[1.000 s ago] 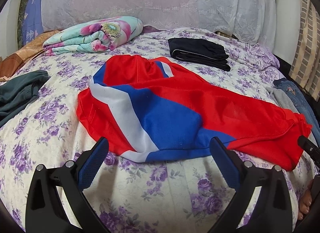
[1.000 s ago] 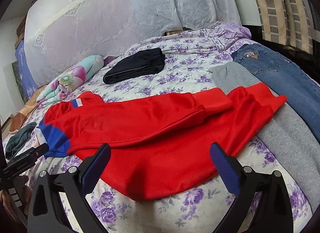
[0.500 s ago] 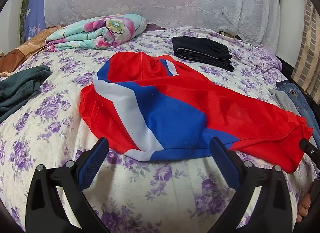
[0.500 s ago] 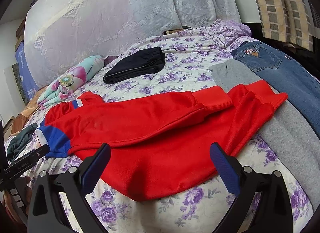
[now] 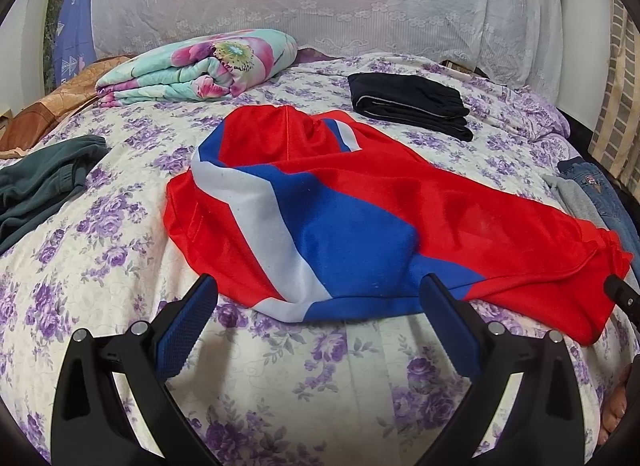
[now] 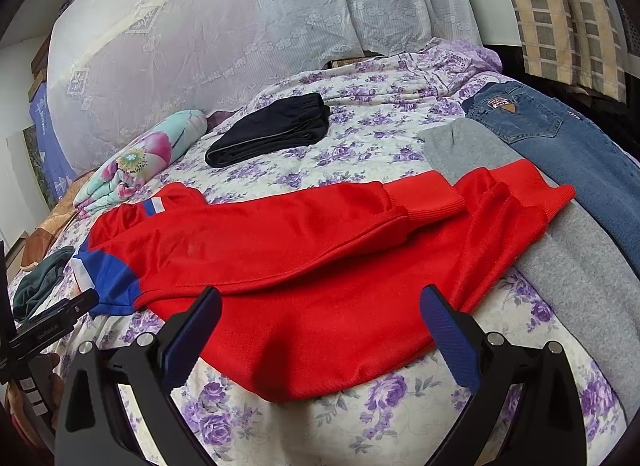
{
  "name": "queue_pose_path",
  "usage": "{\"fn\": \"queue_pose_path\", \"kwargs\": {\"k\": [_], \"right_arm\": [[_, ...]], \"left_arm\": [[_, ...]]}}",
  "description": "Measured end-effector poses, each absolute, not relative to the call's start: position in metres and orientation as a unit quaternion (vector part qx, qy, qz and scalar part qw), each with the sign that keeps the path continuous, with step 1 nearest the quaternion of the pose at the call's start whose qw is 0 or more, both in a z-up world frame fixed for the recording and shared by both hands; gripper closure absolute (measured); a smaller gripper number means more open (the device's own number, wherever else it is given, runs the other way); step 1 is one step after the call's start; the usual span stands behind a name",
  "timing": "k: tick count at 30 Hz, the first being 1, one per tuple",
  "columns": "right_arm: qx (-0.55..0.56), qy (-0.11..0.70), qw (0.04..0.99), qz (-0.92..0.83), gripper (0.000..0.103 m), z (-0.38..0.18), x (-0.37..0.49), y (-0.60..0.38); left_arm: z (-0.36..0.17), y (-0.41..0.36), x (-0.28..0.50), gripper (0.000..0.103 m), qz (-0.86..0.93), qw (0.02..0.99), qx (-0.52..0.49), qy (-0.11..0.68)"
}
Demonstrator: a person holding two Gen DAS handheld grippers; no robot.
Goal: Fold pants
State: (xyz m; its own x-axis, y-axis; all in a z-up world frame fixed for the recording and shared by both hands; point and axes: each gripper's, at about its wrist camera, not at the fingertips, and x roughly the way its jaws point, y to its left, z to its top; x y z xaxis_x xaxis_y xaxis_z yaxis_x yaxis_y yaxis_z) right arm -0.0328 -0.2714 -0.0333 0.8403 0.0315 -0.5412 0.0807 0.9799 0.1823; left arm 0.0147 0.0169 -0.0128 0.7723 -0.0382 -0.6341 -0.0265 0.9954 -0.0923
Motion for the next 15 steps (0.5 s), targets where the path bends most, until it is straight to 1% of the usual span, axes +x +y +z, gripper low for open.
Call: {"fn": "queue_pose_path", "kwargs": {"k": [15], "right_arm": [[0.094, 0.28, 0.955, -0.024, 0.003, -0.0328, -0.0349, -0.2701]], "left_arm": [[-0.0112, 0.0098, 0.0144, 0.005, 0.01, 0.942, -0.025, 0.336]]}}
